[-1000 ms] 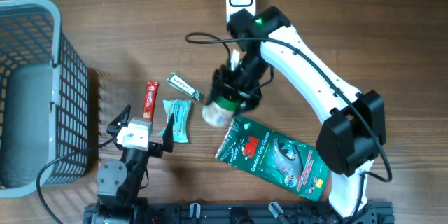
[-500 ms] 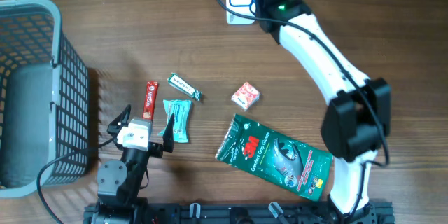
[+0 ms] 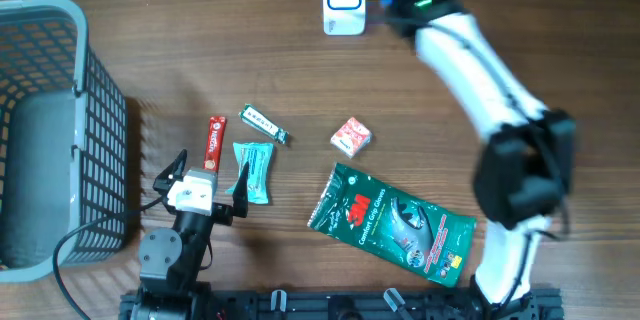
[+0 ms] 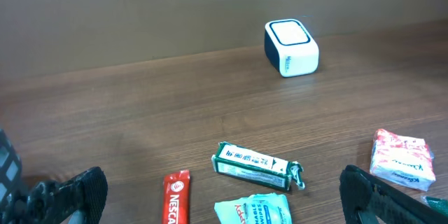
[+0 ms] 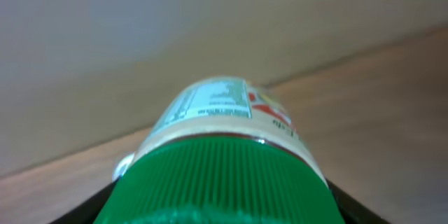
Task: Scan the item barcode
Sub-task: 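Move the jar to the right table edge and release it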
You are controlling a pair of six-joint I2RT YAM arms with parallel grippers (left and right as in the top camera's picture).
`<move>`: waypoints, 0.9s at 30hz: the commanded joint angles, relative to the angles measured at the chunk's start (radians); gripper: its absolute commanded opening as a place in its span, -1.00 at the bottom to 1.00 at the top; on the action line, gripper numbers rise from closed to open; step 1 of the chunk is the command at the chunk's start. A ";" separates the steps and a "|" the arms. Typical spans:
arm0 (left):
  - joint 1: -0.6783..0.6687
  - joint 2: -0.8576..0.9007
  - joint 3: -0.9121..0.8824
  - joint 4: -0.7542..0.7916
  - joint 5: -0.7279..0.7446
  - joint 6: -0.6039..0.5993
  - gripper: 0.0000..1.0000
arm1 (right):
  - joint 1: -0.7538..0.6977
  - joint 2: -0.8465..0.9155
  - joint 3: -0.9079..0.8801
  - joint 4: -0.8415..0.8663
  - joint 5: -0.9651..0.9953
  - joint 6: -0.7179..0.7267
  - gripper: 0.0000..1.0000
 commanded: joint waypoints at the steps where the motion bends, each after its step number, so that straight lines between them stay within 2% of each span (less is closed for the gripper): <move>1: 0.000 -0.005 -0.008 0.004 0.008 0.019 1.00 | -0.259 -0.110 0.014 -0.214 0.046 0.032 0.05; 4: 0.000 -0.005 -0.008 0.004 0.008 0.019 1.00 | -0.502 -0.082 0.013 -0.376 -0.019 0.022 0.11; 8: 0.000 -0.005 -0.008 0.004 0.008 0.019 1.00 | -0.794 0.006 0.004 -0.432 -0.199 0.022 0.12; 12: 0.000 -0.005 -0.008 0.004 0.008 0.019 1.00 | -0.948 0.133 0.004 -0.475 -0.207 0.020 0.13; 15: 0.000 -0.005 -0.008 0.004 0.008 0.019 1.00 | -1.004 0.193 0.004 -0.476 -0.212 -0.008 0.15; 17: 0.000 -0.005 -0.008 0.004 0.008 0.019 1.00 | -1.013 0.187 0.014 -0.466 -0.294 -0.009 0.75; 18: 0.000 -0.005 -0.008 0.004 0.008 0.019 1.00 | -1.013 0.180 0.032 -0.467 -0.332 -0.026 0.99; 21: 0.000 -0.005 -0.008 0.004 0.008 0.019 1.00 | -1.016 0.111 0.200 -0.583 -0.390 -0.052 0.99; 23: 0.000 -0.005 -0.008 0.004 0.008 0.019 1.00 | -1.013 0.026 0.328 -0.752 -0.414 0.026 0.99; 26: 0.000 -0.005 -0.008 0.004 0.008 0.019 1.00 | -0.988 -0.121 0.354 -1.069 -0.763 0.079 0.99; 27: 0.000 -0.005 -0.008 0.004 0.008 0.019 1.00 | -0.966 -0.135 0.353 -1.127 -0.814 0.073 0.99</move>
